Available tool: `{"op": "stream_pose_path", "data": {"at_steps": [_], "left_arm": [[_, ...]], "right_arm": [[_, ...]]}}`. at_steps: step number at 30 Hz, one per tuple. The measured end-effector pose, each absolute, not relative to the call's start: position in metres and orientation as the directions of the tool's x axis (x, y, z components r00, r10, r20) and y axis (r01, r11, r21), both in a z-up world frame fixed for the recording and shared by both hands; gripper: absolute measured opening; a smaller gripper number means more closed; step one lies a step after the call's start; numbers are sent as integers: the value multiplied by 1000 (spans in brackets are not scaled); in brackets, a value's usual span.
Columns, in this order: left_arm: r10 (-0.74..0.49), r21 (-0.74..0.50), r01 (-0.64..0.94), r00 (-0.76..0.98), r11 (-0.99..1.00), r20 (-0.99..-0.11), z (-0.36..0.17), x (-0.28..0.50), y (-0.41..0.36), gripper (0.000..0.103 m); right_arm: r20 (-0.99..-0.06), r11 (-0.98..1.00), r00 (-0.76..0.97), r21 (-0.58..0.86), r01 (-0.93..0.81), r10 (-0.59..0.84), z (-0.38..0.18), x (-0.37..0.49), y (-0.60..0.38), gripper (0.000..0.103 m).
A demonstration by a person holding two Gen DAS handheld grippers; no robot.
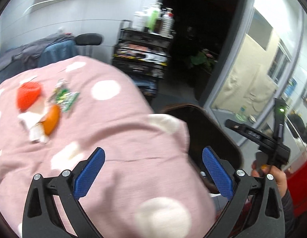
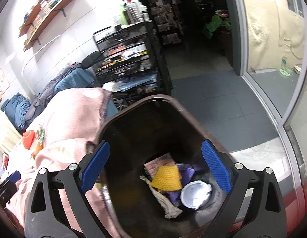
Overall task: Collect trash
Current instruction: 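Bring both grippers back over the bed toward the white tissue, then grasp the white tissue with the left gripper while the right grasps the clear candy wrapper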
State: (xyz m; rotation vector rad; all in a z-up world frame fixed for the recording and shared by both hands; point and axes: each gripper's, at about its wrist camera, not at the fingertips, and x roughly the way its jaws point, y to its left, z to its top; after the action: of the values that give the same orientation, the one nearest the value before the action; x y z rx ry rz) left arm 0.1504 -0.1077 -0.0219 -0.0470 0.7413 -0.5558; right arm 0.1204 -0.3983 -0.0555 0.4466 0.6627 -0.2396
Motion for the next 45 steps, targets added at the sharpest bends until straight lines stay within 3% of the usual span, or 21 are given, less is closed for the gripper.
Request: {"op": "stream_pose_path", "data": {"at_steps": [6, 14, 23, 28, 34, 36, 38, 41, 43, 45], "left_arm": [[-411, -237, 341, 656, 910, -633, -23, 166, -54, 97], [-301, -261, 164, 670, 951, -678, -30, 204, 14, 97], [-227, -211, 101, 623, 972, -749, -46, 256, 40, 86], [-209, -214, 63, 587, 975, -782, -55, 285, 49, 78], [-188, -193, 51, 565, 980, -804, -65, 303, 52, 69], [-170, -166, 59, 570, 984, -804, -64, 302, 48, 67], [-160, -147, 70, 574, 987, -803, -64, 301, 45, 52], [-184, -165, 84, 561, 983, -807, -68, 301, 43, 37], [-188, -171, 83, 561, 982, -806, -69, 300, 44, 32], [-200, -184, 85, 563, 979, -802, -68, 298, 45, 28]], "right_arm": [[-609, 922, 793, 322, 217, 26, -40, 137, -355, 93], [-602, 937, 756, 347, -43, 258, -23, 180, -291, 93], [-614, 915, 683, 330, -231, 394, 0, 244, -214, 93], [-667, 908, 617, 308, -284, 419, -2, 288, -177, 93], [-767, 928, 541, 193, -318, 344, -28, 340, -127, 92], [-787, 930, 521, 175, -324, 330, -38, 349, -121, 86], [-810, 931, 496, 159, -328, 313, -50, 361, -111, 82], [-817, 937, 504, 121, -328, 282, -58, 368, -102, 80], [-813, 934, 517, 90, -345, 269, -57, 369, -94, 78], [-826, 930, 497, 83, -359, 266, -63, 373, -89, 47]]}}
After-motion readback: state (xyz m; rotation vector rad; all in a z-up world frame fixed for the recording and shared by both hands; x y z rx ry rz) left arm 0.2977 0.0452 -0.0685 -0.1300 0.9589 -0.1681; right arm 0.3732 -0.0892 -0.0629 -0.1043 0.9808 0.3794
